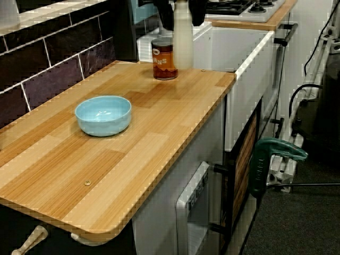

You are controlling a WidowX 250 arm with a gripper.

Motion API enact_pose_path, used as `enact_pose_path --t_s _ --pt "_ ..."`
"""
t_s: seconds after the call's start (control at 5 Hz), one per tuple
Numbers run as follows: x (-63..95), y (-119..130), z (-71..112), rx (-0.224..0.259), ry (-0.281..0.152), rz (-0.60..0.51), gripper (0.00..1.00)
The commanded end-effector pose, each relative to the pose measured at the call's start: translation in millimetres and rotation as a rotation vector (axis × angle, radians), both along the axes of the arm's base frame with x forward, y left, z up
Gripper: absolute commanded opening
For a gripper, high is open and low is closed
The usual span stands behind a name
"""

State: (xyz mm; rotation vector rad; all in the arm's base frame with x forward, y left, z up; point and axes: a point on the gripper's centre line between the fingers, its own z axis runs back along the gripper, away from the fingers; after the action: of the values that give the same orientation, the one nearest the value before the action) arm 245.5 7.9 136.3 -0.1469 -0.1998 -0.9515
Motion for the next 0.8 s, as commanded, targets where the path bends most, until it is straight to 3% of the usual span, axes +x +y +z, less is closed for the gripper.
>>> enact_pose_path --t_s 0.0,0.6 --pt "21.9 -1.8 39.7 0.078 -0.132 0.154 0.00" --pt "34.2 5.4 43.2 0.243 -0.274 0.272 0.00"
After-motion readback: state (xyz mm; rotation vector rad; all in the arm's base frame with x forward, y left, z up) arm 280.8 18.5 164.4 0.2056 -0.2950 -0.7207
